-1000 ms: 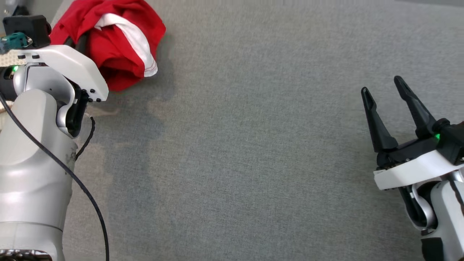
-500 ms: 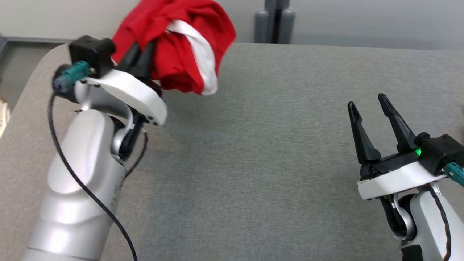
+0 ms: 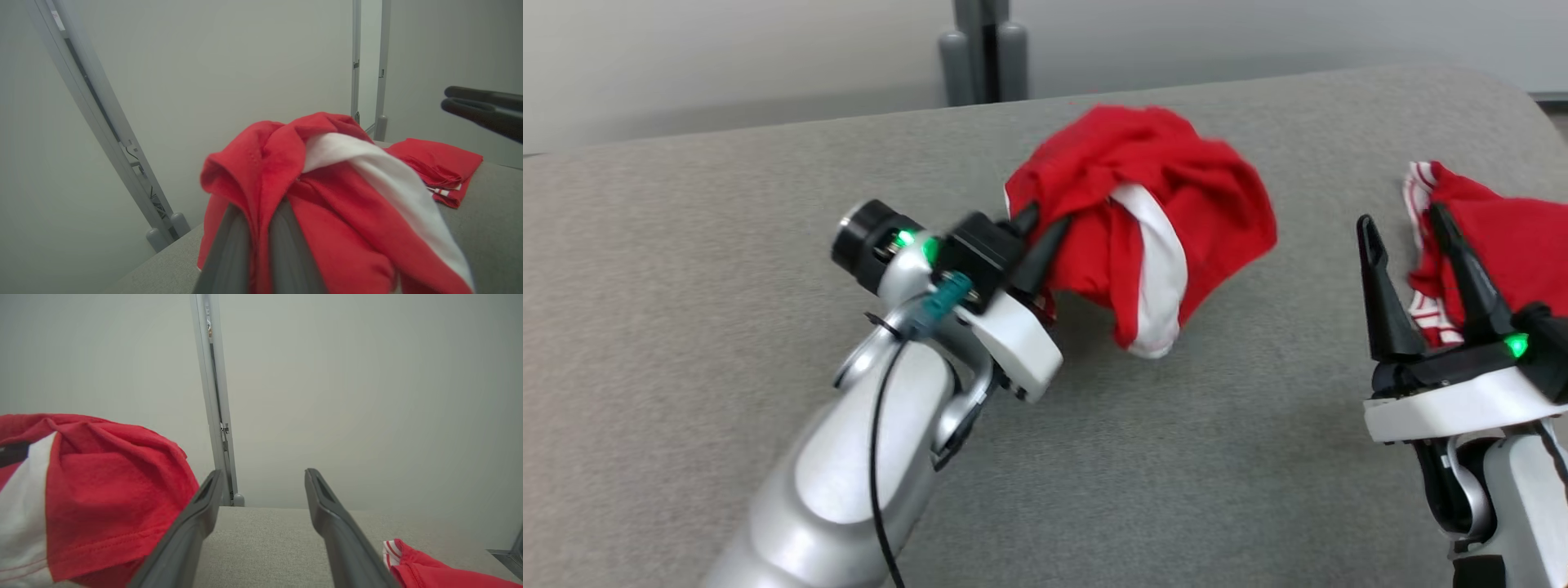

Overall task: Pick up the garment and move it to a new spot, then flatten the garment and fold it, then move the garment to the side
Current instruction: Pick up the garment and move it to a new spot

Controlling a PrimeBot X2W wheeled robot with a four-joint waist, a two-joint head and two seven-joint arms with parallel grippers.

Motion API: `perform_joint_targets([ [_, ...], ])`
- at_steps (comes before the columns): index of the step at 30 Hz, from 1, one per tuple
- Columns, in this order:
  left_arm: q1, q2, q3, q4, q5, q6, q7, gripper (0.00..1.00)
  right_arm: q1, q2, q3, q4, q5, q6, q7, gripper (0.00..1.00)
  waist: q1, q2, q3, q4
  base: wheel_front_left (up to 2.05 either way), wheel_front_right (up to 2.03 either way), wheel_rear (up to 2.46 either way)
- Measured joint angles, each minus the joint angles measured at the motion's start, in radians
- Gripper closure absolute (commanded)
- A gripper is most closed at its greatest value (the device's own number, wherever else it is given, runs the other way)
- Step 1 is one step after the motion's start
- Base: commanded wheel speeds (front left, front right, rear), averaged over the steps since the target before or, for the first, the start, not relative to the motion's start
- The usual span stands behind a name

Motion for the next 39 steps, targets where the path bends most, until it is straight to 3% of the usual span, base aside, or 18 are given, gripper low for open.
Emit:
perform_joint_targets([
  [8, -0.023, -0.012, -0.170, 0.219, 0.122, 0.008, -0.066, 1.00, 0.019, 0.012, -0.034, -0.020, 0.002, 0.000, 0.002, 0.00, 0.0000, 0.0000, 0.045, -0.107, 0.00, 0.00, 0.00],
  [9, -0.028, -0.014, -0.184, 0.245, 0.128, 0.007, -0.070, 0.92, 0.019, 0.015, -0.034, -0.019, 0.002, 0.000, 0.002, 0.00, 0.0000, 0.0000, 0.050, -0.117, 0.00, 0.00, 0.00],
  [10, -0.030, -0.015, -0.197, 0.271, 0.129, 0.004, -0.070, 0.61, 0.019, 0.018, -0.033, -0.018, 0.003, 0.000, 0.002, 0.00, 0.0000, 0.0000, 0.055, -0.126, 0.00, 0.00, 0.00],
  [11, -0.031, -0.017, -0.206, 0.298, 0.127, -0.002, -0.068, 0.02, 0.019, 0.020, -0.033, -0.016, 0.003, 0.000, 0.000, 0.00, 0.0000, 0.0000, 0.060, -0.133, 0.00, 0.00, 0.00],
  [18, -0.047, -0.017, -0.217, 0.369, 0.063, -0.004, -0.103, 0.00, 0.020, 0.026, -0.041, 0.000, 0.003, 0.000, -0.003, 0.00, 0.0000, 0.0000, 0.063, -0.127, 0.00, 0.00, 0.00],
  [28, 0.004, -0.003, -0.189, 0.278, -0.021, 0.001, -0.161, 0.00, 0.041, 0.007, -0.052, 0.013, -0.009, 0.000, -0.001, 0.00, 0.0000, 0.0000, 0.002, -0.037, 0.00, 0.00, 0.00],
  [39, 0.172, 0.088, 0.022, 0.033, -0.120, 0.131, -0.170, 0.00, 0.079, 0.003, -0.045, -0.016, -0.025, 0.000, 0.030, 0.00, 0.0000, 0.0000, -0.082, 0.070, 0.00, 0.00, 0.00],
])
